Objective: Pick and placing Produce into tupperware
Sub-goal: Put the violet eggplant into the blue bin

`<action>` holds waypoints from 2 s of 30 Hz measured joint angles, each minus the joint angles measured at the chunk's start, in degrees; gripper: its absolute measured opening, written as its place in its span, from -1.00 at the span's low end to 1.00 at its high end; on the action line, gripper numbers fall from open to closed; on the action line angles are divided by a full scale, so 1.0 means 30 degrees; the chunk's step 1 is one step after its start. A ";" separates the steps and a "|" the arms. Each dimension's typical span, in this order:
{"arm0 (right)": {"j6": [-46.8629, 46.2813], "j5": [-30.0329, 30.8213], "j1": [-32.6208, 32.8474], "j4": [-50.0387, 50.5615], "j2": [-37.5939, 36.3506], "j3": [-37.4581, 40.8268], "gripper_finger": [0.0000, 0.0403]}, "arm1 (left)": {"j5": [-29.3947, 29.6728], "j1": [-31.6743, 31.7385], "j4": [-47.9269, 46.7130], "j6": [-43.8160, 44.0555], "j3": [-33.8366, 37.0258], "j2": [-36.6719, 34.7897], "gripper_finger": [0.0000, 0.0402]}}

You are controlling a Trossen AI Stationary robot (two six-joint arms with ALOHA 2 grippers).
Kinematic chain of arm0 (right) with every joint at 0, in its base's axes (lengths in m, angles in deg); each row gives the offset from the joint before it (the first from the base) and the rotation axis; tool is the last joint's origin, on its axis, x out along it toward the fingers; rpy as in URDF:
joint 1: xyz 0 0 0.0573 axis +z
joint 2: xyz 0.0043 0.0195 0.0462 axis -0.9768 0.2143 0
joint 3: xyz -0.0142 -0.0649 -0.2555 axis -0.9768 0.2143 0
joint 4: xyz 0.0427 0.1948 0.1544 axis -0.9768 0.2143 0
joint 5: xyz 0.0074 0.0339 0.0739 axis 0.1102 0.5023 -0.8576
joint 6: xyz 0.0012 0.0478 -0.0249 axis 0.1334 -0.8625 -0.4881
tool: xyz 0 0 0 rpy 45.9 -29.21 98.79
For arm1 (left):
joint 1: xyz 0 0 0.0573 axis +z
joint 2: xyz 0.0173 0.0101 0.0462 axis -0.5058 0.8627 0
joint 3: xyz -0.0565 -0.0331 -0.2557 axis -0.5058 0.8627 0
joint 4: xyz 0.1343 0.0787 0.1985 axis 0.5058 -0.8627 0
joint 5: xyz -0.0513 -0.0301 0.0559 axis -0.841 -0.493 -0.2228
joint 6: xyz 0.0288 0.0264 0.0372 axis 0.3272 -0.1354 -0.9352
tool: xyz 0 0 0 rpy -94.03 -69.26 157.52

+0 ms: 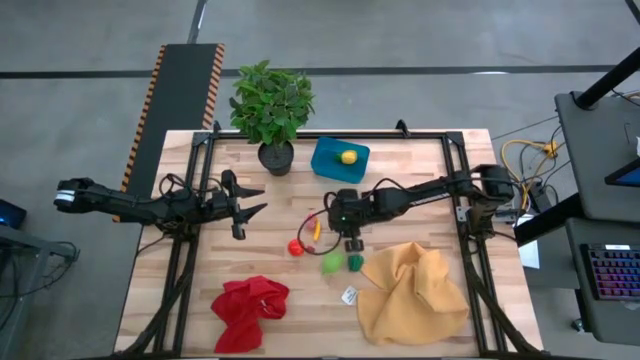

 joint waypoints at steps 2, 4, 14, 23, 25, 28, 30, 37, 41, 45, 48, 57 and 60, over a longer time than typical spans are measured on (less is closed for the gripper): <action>0.0077 0.0487 -0.0140 0.0170 -0.0091 -0.0412 -0.40 | -0.0007 -0.0007 0.0002 0.0000 0.0000 0.0002 -0.26; 0.0165 0.0487 -0.0269 0.0104 -0.0221 -0.0855 -0.40 | -0.0007 -0.0007 0.0007 0.0000 0.0000 -0.0015 -0.26; 0.0771 0.2099 -0.2207 -0.0118 -0.1358 -0.1916 -0.45 | -0.0007 -0.0007 0.0005 -0.0007 0.0000 -0.0036 -0.26; 0.1508 0.1769 -0.5686 -0.0579 -0.2576 -0.1762 -0.45 | -0.0005 -0.0006 0.0036 -0.0229 0.0000 -0.0038 -0.26; 0.1505 0.1325 -0.6500 -0.0737 -0.2618 -0.1761 -0.45 | -0.0004 -0.0003 0.0081 -0.0612 0.0000 -0.0031 -0.26; 0.1099 0.0711 -0.7724 -0.1151 -0.2611 -0.1741 -0.45 | -0.0001 -0.0006 0.0395 -0.0662 0.0000 0.0122 -0.26; 0.0601 0.0479 -0.8481 -0.1285 -0.2517 -0.1741 -0.45 | -0.0007 -0.0007 0.0695 -0.0682 0.0000 0.0240 -0.26; -0.1284 -0.0132 -1.0355 -0.1617 -0.1871 -0.1711 -0.44 | -0.0005 -0.0001 0.1975 -0.0699 -0.0007 0.0666 -0.26; -0.2013 -0.0118 -1.0616 -0.1573 -0.1410 -0.1690 -0.44 | -0.0004 -0.0002 0.2270 -0.0697 -0.0007 0.0965 -0.26; -0.2065 -0.0103 -1.0609 -0.1816 -0.0948 -0.1690 -0.44 | -0.0007 0.0000 0.2391 -0.0692 -0.0007 0.1334 -0.26; -0.1951 -0.0054 -1.0619 -0.1953 -0.0526 -0.1682 -0.43 | -0.0013 0.0000 0.2390 -0.0685 -0.0007 0.1586 -0.26; -0.0605 -0.0038 -1.0710 -0.1997 0.0628 -0.1675 -0.43 | -0.0007 -0.0004 0.2528 -0.0678 -0.0007 0.1880 -0.26; -0.0528 0.0122 -1.0813 -0.1923 0.0894 -0.1668 -0.43 | -0.0010 -0.0003 0.2528 -0.0678 -0.0007 0.1802 -0.26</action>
